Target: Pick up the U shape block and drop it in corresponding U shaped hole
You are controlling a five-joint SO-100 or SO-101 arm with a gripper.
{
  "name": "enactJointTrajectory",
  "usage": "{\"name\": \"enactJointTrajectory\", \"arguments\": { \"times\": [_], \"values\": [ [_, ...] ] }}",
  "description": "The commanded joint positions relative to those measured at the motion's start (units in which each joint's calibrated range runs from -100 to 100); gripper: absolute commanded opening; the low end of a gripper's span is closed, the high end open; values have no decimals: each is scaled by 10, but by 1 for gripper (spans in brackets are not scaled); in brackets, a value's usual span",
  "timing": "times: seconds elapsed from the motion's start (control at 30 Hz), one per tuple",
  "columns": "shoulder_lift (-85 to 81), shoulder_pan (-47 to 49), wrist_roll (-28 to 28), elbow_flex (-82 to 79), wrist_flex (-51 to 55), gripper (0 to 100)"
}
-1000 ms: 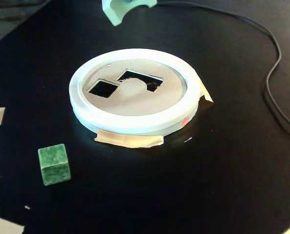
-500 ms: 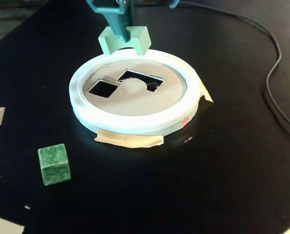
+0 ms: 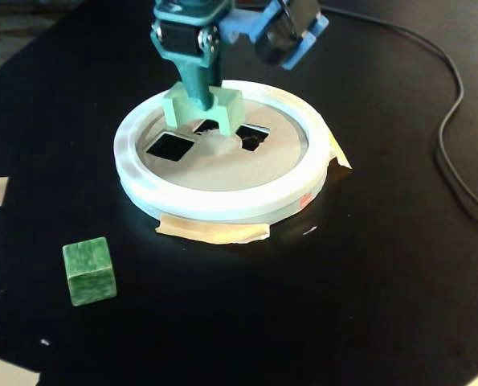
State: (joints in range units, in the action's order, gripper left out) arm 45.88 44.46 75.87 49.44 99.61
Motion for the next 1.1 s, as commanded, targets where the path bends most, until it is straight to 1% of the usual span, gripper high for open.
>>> {"name": "enactJointTrajectory", "arguments": {
  "times": [0.0, 0.2, 0.3, 0.93, 1.0, 1.07],
  "values": [
    [18, -18, -1, 48, -15, 1],
    [23, -10, -4, 48, -98, 1],
    [24, -8, -4, 47, -121, 1],
    [31, -10, -5, 49, -128, 1],
    [26, -13, -14, 49, -128, 4],
    [24, -18, -42, 49, -128, 17]
  ]
}}
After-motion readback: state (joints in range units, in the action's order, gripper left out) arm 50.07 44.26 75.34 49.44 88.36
